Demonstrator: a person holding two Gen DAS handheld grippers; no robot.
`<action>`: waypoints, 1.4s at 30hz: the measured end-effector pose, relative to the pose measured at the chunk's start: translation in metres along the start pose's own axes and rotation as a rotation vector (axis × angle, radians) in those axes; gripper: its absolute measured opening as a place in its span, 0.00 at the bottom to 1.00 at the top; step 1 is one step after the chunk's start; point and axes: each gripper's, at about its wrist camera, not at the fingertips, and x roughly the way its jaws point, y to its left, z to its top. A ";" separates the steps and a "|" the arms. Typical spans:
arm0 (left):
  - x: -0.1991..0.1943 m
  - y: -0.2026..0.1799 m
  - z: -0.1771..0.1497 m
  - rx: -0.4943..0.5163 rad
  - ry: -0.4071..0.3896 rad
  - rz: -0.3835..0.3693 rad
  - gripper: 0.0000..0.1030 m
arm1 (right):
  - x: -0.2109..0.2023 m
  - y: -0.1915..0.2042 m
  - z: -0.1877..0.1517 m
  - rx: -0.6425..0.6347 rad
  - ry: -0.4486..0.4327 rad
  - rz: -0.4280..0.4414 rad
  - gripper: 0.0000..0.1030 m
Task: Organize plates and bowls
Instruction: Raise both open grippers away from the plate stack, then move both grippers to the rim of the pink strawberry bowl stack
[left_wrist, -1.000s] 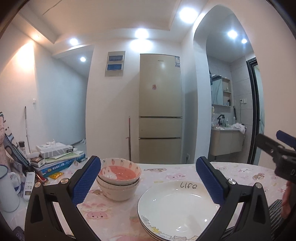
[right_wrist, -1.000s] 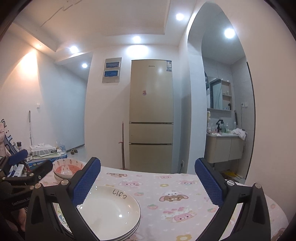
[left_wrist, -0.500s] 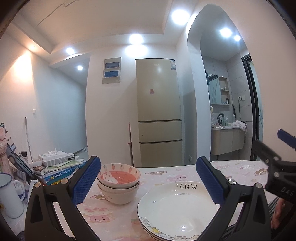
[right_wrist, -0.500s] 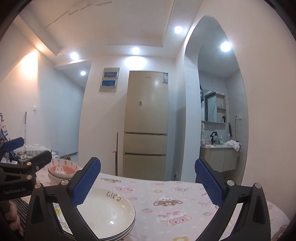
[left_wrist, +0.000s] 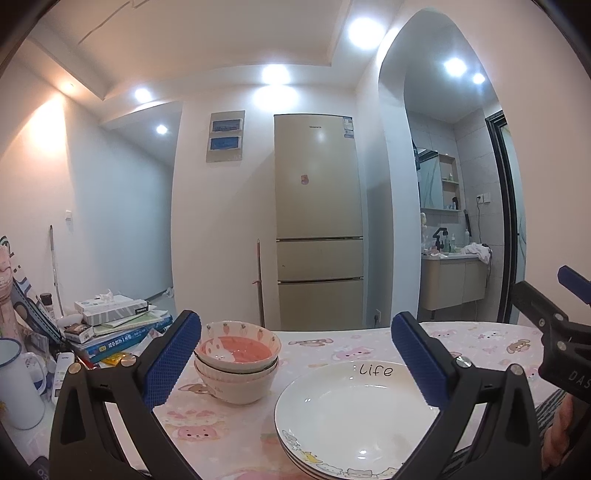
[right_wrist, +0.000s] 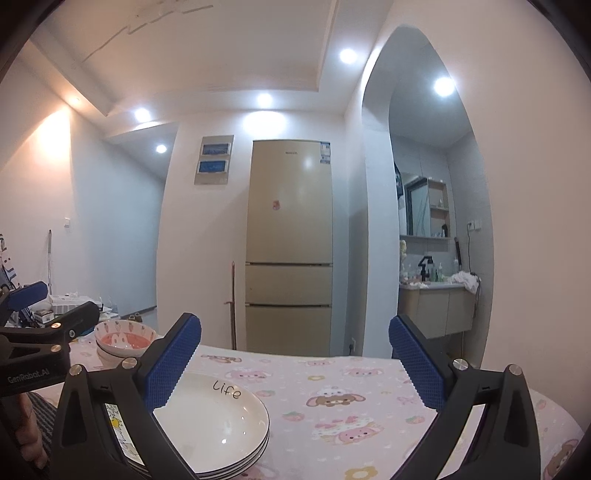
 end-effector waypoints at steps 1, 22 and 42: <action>0.001 0.000 0.000 0.002 0.003 0.001 1.00 | -0.001 0.003 0.000 -0.013 -0.002 -0.002 1.00; -0.001 0.007 0.011 -0.002 -0.005 0.028 1.00 | 0.011 0.017 0.018 -0.092 0.042 -0.008 1.00; 0.021 0.090 0.147 -0.090 -0.034 0.112 1.00 | 0.105 0.081 0.137 0.026 0.295 0.303 1.00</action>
